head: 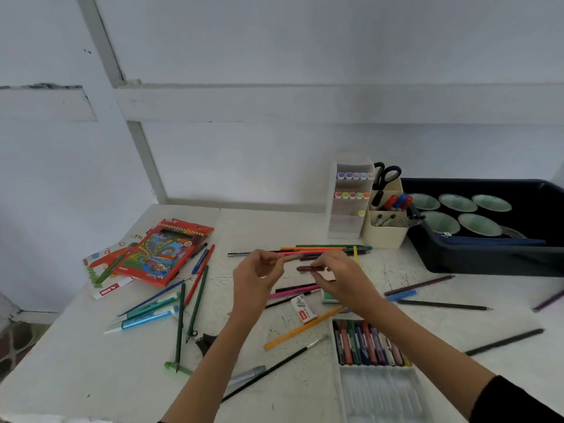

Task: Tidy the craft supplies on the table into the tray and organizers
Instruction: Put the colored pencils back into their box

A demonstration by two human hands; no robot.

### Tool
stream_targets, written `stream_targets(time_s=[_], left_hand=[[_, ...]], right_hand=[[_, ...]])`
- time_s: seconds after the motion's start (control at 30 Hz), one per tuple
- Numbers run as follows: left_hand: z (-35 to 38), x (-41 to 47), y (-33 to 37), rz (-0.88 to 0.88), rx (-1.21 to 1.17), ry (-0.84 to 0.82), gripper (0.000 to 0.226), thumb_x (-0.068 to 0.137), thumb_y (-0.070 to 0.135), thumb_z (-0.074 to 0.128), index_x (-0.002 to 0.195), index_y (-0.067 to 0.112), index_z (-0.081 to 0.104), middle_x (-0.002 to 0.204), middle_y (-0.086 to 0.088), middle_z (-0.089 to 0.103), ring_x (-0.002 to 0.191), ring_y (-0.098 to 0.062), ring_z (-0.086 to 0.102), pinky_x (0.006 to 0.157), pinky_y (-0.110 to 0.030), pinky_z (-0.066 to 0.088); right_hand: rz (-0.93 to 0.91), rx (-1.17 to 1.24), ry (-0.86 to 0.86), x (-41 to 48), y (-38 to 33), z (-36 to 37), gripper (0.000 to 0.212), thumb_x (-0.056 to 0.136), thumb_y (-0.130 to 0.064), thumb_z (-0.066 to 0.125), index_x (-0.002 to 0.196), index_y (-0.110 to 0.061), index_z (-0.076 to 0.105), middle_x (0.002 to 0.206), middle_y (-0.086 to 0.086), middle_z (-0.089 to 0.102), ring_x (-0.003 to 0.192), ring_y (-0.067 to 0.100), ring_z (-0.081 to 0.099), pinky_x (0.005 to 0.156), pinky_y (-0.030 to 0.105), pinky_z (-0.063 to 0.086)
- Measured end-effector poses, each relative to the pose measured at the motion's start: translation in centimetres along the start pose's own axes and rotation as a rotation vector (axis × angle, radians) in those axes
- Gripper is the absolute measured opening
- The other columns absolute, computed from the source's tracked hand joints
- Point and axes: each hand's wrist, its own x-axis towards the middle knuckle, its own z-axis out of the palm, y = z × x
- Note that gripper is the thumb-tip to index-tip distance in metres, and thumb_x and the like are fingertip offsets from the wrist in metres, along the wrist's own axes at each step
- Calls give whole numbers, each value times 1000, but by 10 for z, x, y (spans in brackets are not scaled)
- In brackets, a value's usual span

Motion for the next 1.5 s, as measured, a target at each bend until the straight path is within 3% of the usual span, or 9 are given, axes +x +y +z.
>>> stream_targets(time_s=[0.3,0.43,0.63,0.8,0.9,1.13,1.23,1.33,1.5], left_hand=[[53,-54,25,1,-167,-217,9,85,4,63,87,11,68,92,-5,71,87,-21,70,79,-36,56],[73,-85,33,6,-92,-239,11,89,16,62,87,10,70,76,0,69,70,-7,65,67,-20,52],[93,-120,41,-236,-318,-279,16,91,13,58,100,1,63,88,-15,71,82,-23,70,75,-30,58],[101,-137,43,-193,-91,-399,25,87,13,64,104,6,49,73,-16,67,60,-19,65,60,-26,54],[106,-140,39,-173,102,-513,22,86,15,66,98,3,52,76,-21,65,58,-17,61,57,-22,52],[123,-149,40,-34,340,-493,9,86,19,67,87,15,59,62,4,51,57,-8,47,58,-19,39],[126,-155,44,1,376,-498,17,87,16,64,102,7,65,78,-1,58,65,-7,50,63,-14,39],[132,-162,46,-13,439,-576,29,91,12,58,119,6,61,109,-13,62,97,-23,58,88,-29,46],[134,-162,48,-24,589,-627,26,93,10,52,118,7,58,102,-14,58,95,-25,54,82,-30,41]], right_hand=[[504,403,151,-79,-26,-61,27,79,-6,72,103,-16,64,75,2,67,66,7,64,64,15,54],[610,455,156,-114,-39,-78,30,79,-5,71,103,-19,63,81,2,68,66,10,66,62,17,55],[814,392,125,-154,-41,-91,34,77,-7,73,108,-17,65,77,4,67,63,17,66,63,29,58],[1013,462,39,-179,-42,-102,31,77,-9,71,107,-18,69,70,4,71,67,14,68,71,31,58],[1046,497,-19,-184,-47,-106,28,78,-12,72,105,-20,69,67,2,71,64,7,67,61,16,49],[1010,434,-39,-187,-57,-107,25,78,-10,72,102,-14,70,65,4,70,56,4,64,58,12,50],[986,411,-43,-188,-60,-107,23,78,-10,72,100,-13,71,58,0,67,48,-2,59,52,8,46],[968,407,-31,-190,-61,-105,25,76,-10,75,101,-11,71,56,-2,65,47,-1,60,58,15,52],[988,416,-39,-189,-61,-105,29,77,-11,75,105,-15,68,58,0,65,44,-1,59,55,13,51]])
